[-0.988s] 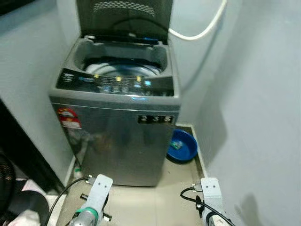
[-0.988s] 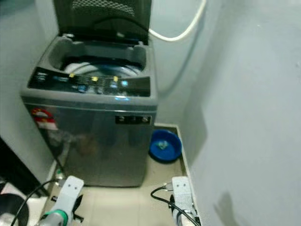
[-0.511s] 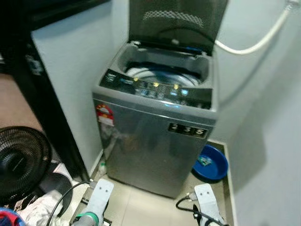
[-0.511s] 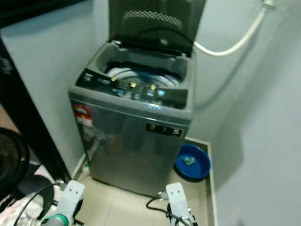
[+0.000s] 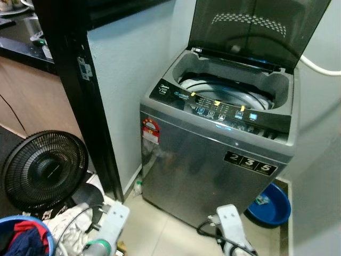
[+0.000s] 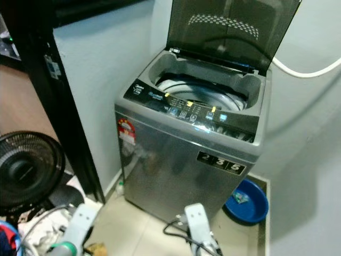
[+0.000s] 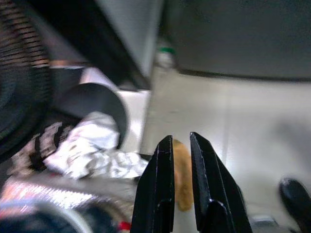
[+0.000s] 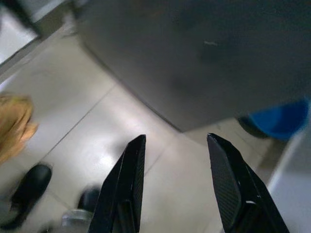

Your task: Clothes washing

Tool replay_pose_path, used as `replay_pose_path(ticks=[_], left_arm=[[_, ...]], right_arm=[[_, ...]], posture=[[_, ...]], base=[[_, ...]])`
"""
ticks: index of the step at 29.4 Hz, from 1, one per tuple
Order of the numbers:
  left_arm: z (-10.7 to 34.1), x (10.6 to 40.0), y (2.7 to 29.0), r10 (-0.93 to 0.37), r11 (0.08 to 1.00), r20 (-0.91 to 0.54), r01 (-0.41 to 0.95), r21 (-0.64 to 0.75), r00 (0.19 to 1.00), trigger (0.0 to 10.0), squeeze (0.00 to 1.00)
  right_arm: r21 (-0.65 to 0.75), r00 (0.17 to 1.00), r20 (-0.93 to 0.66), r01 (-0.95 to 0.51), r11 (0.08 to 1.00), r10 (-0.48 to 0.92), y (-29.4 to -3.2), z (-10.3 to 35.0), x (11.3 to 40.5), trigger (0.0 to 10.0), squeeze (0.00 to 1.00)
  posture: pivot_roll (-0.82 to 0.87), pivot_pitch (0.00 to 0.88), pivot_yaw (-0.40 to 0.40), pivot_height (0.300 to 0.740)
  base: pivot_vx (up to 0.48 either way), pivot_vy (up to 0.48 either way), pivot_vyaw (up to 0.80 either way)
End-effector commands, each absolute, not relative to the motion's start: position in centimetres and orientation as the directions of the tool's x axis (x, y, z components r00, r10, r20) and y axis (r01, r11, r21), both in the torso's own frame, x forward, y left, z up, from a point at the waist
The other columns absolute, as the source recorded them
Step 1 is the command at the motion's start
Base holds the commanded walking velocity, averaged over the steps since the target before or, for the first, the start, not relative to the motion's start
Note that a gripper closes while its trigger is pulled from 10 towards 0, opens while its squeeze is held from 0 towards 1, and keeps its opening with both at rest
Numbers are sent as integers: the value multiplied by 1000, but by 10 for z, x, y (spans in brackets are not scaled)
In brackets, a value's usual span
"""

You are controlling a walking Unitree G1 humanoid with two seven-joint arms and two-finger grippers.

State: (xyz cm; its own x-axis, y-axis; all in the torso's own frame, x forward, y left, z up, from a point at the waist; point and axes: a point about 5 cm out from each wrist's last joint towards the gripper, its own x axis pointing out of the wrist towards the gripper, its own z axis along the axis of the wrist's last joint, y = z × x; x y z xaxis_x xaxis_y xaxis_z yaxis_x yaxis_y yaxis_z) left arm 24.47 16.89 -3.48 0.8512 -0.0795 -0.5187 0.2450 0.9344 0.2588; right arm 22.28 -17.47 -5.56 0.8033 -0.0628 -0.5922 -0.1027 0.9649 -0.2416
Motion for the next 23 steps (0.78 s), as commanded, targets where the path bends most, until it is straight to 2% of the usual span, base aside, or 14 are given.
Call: replay_pose_path(ticks=[1,23], left_arm=[[-46,231,170,-78,932,-569,263,250,819,10000,0],[-47,230,170,-79,932,-569,262,248,819,10000,0]], right_arm=[[-238,798,-599,-96,967,-68,-174,-57,221,10000,0],[-232,797,-601,-102,967,-60,-172,-58,220,10000,0]], posture=[[73,0,2,740],[74,0,1,740]], base=[[0,0,800],[0,0,800]])
